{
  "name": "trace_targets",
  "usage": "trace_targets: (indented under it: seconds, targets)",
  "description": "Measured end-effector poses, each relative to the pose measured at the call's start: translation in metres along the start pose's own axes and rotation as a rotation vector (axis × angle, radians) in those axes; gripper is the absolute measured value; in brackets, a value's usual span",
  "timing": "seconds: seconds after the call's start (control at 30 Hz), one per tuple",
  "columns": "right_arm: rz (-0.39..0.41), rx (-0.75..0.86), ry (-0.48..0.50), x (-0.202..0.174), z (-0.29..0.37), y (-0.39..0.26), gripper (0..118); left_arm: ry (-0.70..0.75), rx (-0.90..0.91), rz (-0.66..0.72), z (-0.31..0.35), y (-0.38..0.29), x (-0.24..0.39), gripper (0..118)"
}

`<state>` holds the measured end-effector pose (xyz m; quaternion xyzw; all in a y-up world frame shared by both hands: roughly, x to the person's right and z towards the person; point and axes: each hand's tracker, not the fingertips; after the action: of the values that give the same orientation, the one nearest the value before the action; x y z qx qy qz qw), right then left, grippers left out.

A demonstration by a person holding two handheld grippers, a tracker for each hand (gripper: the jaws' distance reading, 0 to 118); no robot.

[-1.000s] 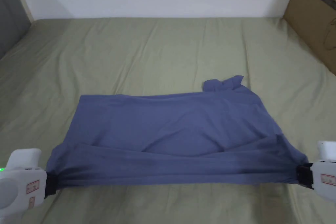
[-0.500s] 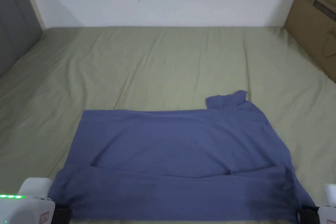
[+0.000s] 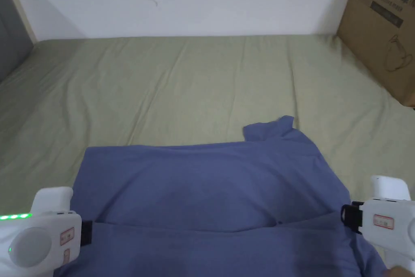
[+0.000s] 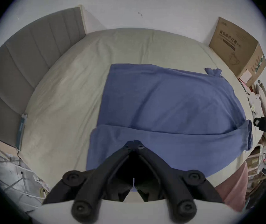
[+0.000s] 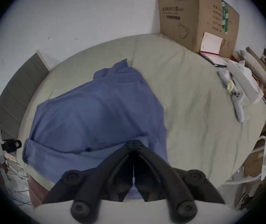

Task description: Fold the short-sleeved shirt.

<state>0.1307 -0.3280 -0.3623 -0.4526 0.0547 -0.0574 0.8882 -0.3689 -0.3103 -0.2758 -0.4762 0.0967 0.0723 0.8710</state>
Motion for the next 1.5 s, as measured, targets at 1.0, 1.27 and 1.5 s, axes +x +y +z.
trace_targets:
  seconds: [1.0,1.27,1.5]
  targets:
    - [0.137,-0.104,0.025,-0.011,-0.202,0.187,0,0.044,-0.109,-0.049,-0.07,0.028,0.0,0]
    - [0.22,-0.093,-0.032,-0.022,-0.202,0.184,0,0.085,-0.054,-0.019,-0.072,0.055,-0.011,0]
    - [0.197,-0.1,-0.028,-0.022,-0.2,0.184,0,0.09,0.017,0.009,-0.124,0.138,-0.029,43]
